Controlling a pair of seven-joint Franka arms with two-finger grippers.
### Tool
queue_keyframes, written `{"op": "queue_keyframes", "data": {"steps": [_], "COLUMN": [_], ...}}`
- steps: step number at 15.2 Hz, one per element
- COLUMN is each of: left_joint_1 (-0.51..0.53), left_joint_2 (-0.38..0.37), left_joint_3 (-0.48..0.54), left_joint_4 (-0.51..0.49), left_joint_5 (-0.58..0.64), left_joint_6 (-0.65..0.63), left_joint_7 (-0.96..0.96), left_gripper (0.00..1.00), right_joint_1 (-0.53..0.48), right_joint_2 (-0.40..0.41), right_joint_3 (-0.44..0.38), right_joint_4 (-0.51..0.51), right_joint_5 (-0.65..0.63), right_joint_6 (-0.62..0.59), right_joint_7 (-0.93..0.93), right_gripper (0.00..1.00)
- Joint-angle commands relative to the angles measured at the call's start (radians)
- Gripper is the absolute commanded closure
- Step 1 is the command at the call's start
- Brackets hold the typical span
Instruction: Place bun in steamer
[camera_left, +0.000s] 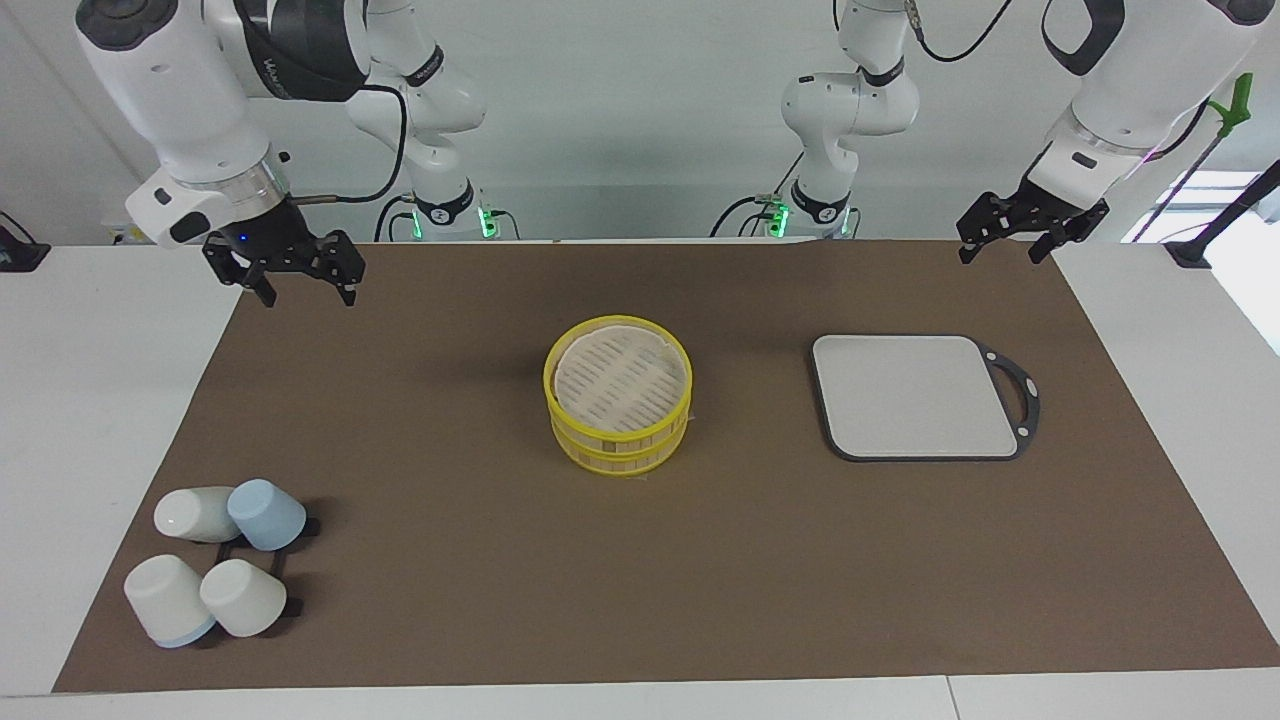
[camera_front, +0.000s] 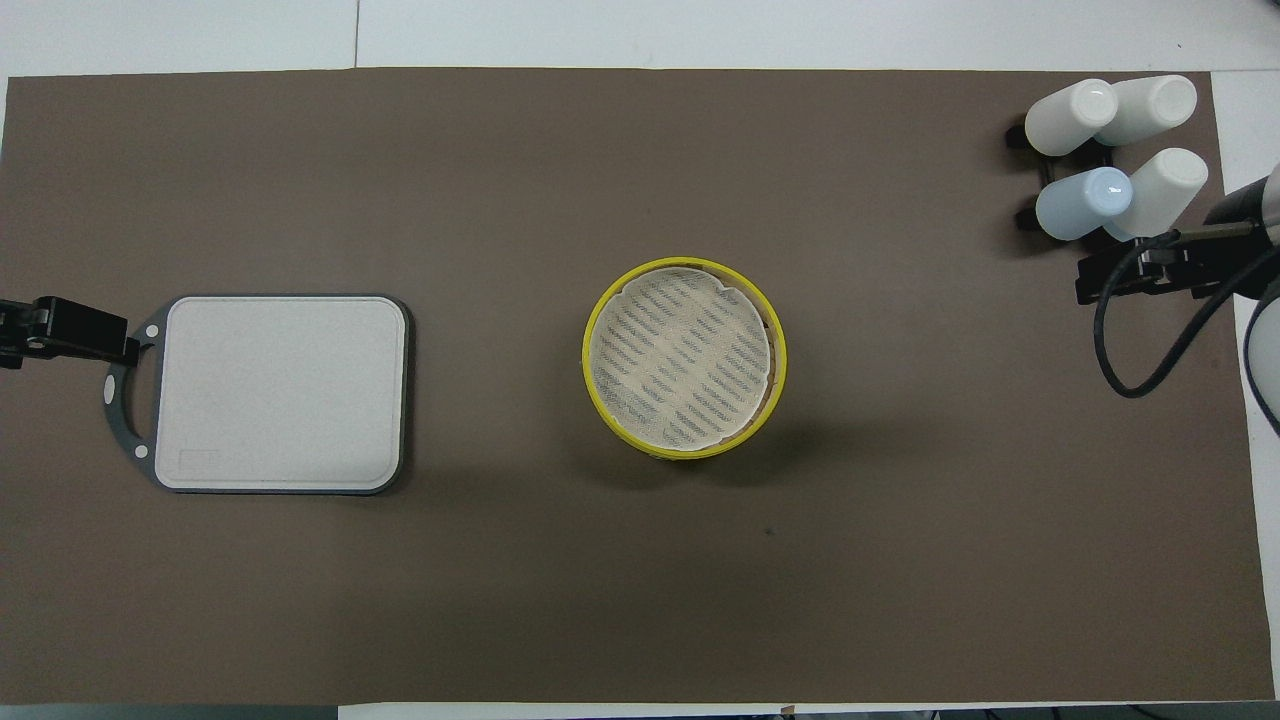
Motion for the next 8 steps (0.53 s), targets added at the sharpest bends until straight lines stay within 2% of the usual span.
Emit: {"op": "queue_keyframes", "data": {"steps": [1,8], "left_joint_1": [-0.015,-0.014], "left_joint_2": [-0.010,-0.010], "left_joint_3": [0.013,0.015], "left_joint_4": [0.004,0.004], "left_joint_5": [-0.011,-0.011], "left_joint_6": [-0.003,0.002], "left_joint_7": [0.011,0.011], "left_gripper": [0.00,0.00], "right_joint_1": [-0.002,0.026], "right_joint_2": [-0.013,-0.011], "right_joint_3": [0.002,-0.007], "right_joint_4": [-0.021,-0.019], "right_joint_5": [0.007,0.007], "right_joint_6": [0.016,0.016], "right_joint_7": [-0.021,-0.023], "right_gripper": [0.00,0.00]}}
